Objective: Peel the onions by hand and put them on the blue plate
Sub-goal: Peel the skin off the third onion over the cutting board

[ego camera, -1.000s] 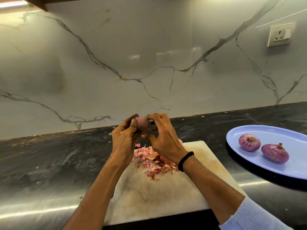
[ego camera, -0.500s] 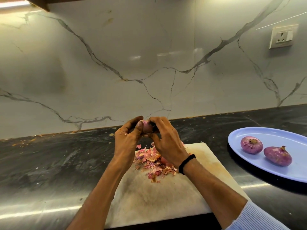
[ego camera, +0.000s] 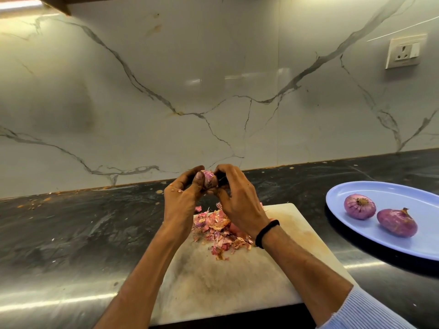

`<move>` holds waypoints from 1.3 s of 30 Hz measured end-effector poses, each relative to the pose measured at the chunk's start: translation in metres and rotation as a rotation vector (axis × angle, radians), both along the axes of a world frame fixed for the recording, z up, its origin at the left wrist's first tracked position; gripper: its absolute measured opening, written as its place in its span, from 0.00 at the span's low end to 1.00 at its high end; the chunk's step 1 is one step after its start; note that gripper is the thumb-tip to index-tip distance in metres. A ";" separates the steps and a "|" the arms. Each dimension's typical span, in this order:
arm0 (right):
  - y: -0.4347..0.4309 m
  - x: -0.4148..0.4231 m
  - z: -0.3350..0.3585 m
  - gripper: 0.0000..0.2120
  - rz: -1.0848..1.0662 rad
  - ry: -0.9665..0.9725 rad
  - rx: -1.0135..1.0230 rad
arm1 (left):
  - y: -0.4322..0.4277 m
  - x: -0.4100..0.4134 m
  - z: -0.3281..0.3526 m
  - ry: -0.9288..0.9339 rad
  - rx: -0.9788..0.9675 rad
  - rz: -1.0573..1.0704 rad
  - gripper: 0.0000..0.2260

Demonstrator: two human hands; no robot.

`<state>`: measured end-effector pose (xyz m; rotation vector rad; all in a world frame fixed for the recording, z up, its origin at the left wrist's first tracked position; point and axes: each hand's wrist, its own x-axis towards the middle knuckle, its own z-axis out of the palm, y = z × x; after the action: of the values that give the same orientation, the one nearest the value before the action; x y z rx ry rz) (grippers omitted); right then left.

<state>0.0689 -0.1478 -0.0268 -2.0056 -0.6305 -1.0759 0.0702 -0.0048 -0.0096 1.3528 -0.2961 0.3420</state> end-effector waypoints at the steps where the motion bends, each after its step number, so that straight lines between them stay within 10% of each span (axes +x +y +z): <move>1: 0.000 -0.001 0.000 0.15 0.004 0.004 -0.001 | 0.000 0.000 0.000 0.002 -0.003 -0.002 0.20; 39: -0.003 0.001 0.001 0.11 -0.155 -0.174 -0.046 | -0.001 -0.008 0.007 0.075 0.014 -0.022 0.15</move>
<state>0.0703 -0.1505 -0.0256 -2.0418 -0.6011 -1.3514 0.0617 -0.0054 -0.0031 1.3716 -0.2511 0.2700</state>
